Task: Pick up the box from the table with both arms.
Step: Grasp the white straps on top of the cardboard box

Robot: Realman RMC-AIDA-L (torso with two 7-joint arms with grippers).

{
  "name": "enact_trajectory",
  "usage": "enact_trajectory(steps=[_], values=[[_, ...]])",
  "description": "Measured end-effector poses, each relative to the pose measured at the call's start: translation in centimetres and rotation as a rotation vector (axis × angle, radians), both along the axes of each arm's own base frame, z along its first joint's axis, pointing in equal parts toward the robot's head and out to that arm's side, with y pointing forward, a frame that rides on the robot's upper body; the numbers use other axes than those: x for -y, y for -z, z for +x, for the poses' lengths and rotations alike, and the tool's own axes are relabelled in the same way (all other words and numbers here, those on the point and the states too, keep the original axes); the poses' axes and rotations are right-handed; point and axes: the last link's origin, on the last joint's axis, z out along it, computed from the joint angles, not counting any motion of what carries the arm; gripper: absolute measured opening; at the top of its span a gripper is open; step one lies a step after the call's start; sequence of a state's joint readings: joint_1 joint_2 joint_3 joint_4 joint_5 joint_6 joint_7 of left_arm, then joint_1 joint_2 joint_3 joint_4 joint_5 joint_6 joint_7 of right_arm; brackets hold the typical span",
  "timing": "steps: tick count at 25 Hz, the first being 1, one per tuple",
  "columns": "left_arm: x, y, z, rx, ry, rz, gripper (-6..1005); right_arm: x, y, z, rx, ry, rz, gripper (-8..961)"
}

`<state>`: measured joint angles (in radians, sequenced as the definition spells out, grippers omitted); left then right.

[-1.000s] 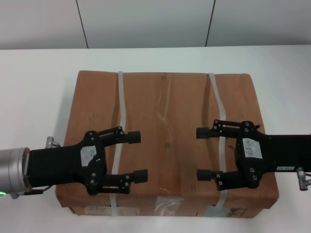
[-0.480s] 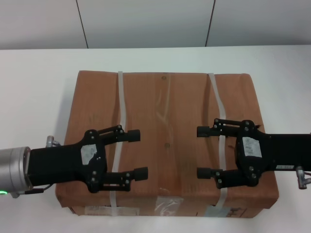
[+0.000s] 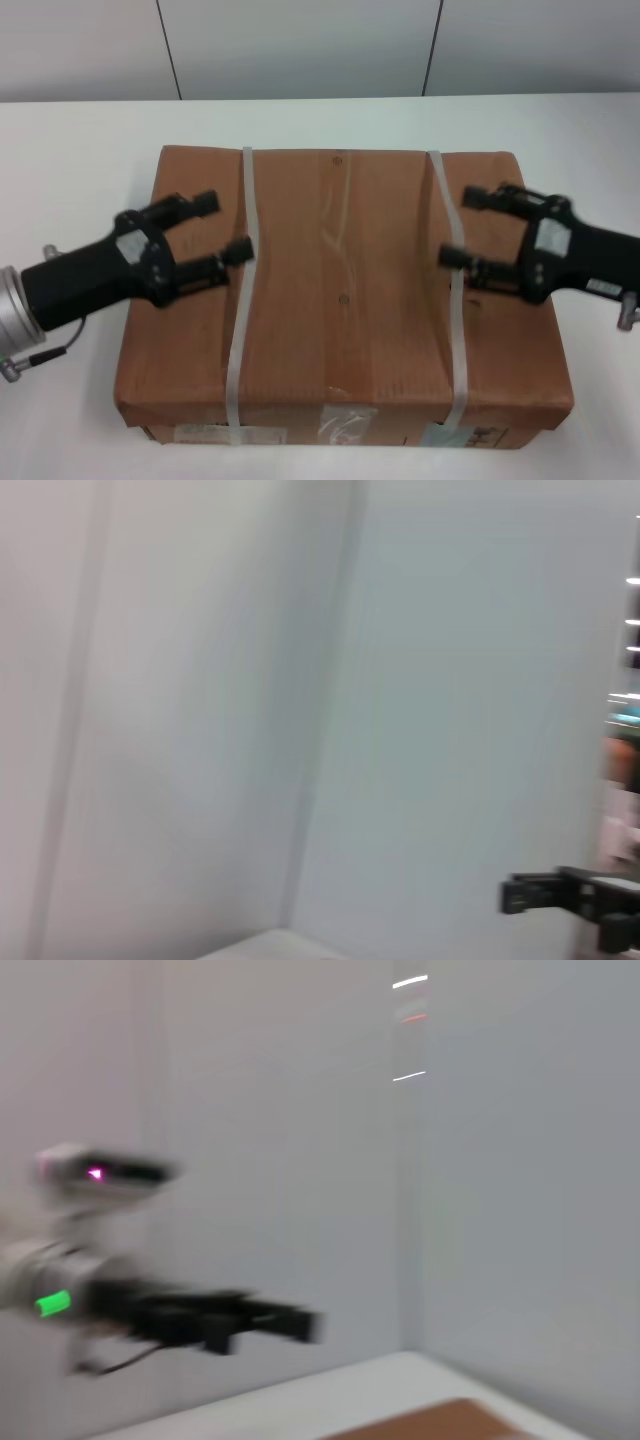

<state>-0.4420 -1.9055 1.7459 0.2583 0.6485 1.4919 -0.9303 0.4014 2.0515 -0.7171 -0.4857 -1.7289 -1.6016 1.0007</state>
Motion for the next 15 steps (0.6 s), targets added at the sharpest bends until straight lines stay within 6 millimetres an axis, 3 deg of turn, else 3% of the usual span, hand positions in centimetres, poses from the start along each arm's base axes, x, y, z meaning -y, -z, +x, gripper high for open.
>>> enact_trajectory(steps=[7,15], values=[[-0.7,1.0,-2.1,-0.036,-0.188,0.081,858,-0.8,1.4,3.5,-0.036,0.367,0.011,832],[-0.9,2.0,-2.6,-0.064,-0.248,0.051,858,-1.2,3.7,3.3,-0.054,0.441,-0.035,828]])
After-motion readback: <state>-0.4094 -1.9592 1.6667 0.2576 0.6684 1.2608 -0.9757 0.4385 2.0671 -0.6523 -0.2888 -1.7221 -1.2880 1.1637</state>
